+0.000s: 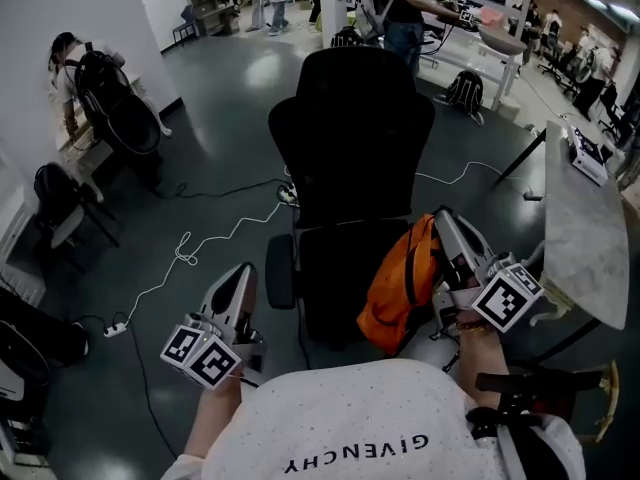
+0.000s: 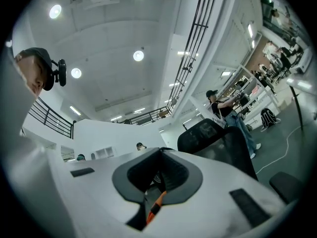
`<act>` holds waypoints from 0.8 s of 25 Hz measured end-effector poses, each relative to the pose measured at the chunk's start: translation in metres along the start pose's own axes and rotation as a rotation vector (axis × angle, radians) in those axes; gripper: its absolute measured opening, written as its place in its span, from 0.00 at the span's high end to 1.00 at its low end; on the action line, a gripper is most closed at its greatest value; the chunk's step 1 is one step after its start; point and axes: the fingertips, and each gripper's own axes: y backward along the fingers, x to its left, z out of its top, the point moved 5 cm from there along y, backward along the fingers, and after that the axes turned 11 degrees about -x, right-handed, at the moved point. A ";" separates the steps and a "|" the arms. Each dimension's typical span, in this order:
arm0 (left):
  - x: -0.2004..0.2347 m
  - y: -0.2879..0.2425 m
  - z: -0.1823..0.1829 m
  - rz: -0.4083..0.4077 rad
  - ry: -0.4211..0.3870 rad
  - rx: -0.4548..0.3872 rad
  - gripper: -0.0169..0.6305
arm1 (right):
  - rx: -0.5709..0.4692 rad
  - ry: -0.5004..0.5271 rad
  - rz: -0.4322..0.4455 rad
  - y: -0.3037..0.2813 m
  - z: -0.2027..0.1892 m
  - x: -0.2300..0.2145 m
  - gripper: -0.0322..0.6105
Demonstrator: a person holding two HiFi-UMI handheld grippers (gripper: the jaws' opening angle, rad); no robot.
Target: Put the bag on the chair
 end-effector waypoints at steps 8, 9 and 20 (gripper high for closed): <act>0.021 -0.031 -0.038 -0.013 0.086 0.088 0.97 | 0.120 -0.021 -0.012 -0.035 -0.035 -0.025 0.95; 0.021 -0.036 -0.045 -0.012 0.093 0.105 0.97 | 0.135 -0.025 -0.010 -0.038 -0.039 -0.029 0.95; 0.028 -0.115 -0.104 0.028 0.076 0.176 0.97 | 0.263 -0.107 0.045 -0.081 -0.081 -0.112 0.95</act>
